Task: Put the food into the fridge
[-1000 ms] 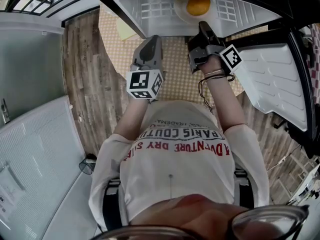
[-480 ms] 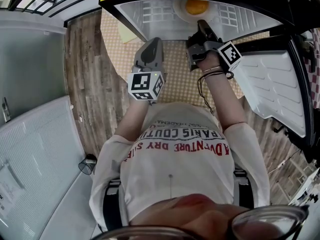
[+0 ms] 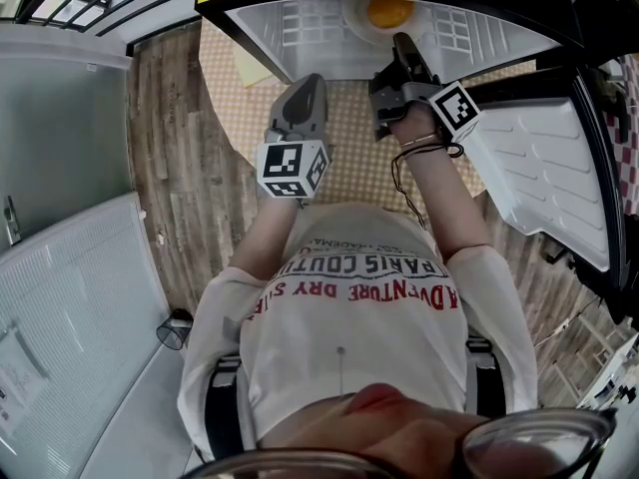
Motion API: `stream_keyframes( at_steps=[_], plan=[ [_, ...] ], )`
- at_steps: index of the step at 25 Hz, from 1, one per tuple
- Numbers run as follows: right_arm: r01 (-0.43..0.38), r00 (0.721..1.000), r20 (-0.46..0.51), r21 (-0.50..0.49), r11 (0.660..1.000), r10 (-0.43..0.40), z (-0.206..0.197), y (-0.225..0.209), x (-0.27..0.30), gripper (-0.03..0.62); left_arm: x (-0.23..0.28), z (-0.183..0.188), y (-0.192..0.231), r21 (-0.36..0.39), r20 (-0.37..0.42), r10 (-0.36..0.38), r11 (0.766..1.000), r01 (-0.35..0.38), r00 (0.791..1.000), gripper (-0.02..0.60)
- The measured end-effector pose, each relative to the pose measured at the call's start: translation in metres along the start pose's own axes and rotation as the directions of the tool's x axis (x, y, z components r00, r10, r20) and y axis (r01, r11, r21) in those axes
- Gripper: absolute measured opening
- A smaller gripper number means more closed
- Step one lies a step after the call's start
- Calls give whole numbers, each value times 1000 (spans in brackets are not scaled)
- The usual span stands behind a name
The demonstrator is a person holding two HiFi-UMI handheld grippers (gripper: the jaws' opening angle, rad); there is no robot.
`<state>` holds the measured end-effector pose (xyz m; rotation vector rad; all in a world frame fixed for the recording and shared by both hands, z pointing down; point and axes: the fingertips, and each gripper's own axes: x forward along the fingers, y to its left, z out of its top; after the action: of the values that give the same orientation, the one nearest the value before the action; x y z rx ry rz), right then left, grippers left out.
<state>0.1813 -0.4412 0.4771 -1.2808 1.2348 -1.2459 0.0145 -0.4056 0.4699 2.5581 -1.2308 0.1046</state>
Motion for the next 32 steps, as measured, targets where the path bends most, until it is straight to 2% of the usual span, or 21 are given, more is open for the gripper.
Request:
stream_keyframes(
  at_steps=[3, 6, 9, 12, 14, 16, 18, 21, 22, 23, 24, 25, 26, 27, 28, 29, 30, 32],
  plan=[
    [1, 1000, -3, -27, 1000, -2, 0, 5, 0, 183, -1, 1, -2, 3, 1, -5, 1000, 5, 1000, 28],
    [38, 999, -5, -24, 999, -38, -2, 0, -4, 234, -4, 3, -3, 5, 5, -6, 1000, 6, 1000, 28],
    [43, 999, -3, -30, 999, -44, -2, -2, -13, 238, -6, 6, -6, 8, 10, -9, 1000, 9, 1000, 28],
    [-24, 999, -36, -118, 993, 20, -8, 9, -22, 236, -8, 11, -8, 19, 19, -13, 1000, 13, 1000, 28],
    [-81, 994, -86, -233, 969, 62, -17, 18, -30, 209, -10, 16, -10, 32, 26, -18, 999, 17, 999, 28],
    [-89, 992, -117, -370, 925, 49, -22, 17, -41, 75, -12, 20, -13, 54, 33, -23, 998, 21, 999, 28],
    [-55, 993, -116, -482, 875, -1, -22, 8, -54, 44, -14, 22, -16, 74, 35, -30, 997, 27, 999, 28],
    [-52, 991, -132, -573, 818, -29, -28, 1, -69, 34, -14, 23, -21, 83, 35, -44, 996, 41, 998, 28],
    [-64, 989, -144, -620, 782, -33, -32, 1, -72, 32, -15, 22, -22, 85, 33, -49, 995, 46, 998, 28],
    [-77, 987, -154, -688, 722, -41, -36, 3, -76, 28, -15, 22, -24, 89, 31, -55, 995, 52, 998, 28],
    [-89, 986, -159, -773, 628, -55, -39, 5, -79, 26, -16, 21, -26, 95, 29, -60, 994, 57, 998, 28],
    [-99, 985, -155, -858, 504, -70, -42, 7, -82, 26, -17, 21, -28, 102, 28, -65, 993, 62, 998, 28],
    [-106, 986, -144, -925, 366, -79, -44, 11, -85, 26, -18, 20, -30, 110, 27, -67, 992, 64, 997, 28],
    [-113, 988, -135, -964, 240, -77, -47, 16, -87, 26, -19, 20, -31, 120, 27, -68, 991, 65, 997, 28],
    [-123, 988, -134, -982, 145, -69, -51, 20, -89, 26, -20, 19, -32, 129, 27, -69, 990, 65, 997, 28],
    [-135, 988, -141, -987, 86, -59, -55, 25, -91, 26, -21, 18, -32, 135, 26, -69, 989, 65, 997, 28],
    [-147, 987, -150, -987, 60, -50, -60, 28, -92, 26, -22, 18, -32, 137, 26, -70, 988, 66, 997, 28],
    [-162, 985, -165, -985, 59, -42, -67, 31, -93, 26, -23, 18, -32, 135, 28, -73, 989, 68, 997, 28]
  ],
)
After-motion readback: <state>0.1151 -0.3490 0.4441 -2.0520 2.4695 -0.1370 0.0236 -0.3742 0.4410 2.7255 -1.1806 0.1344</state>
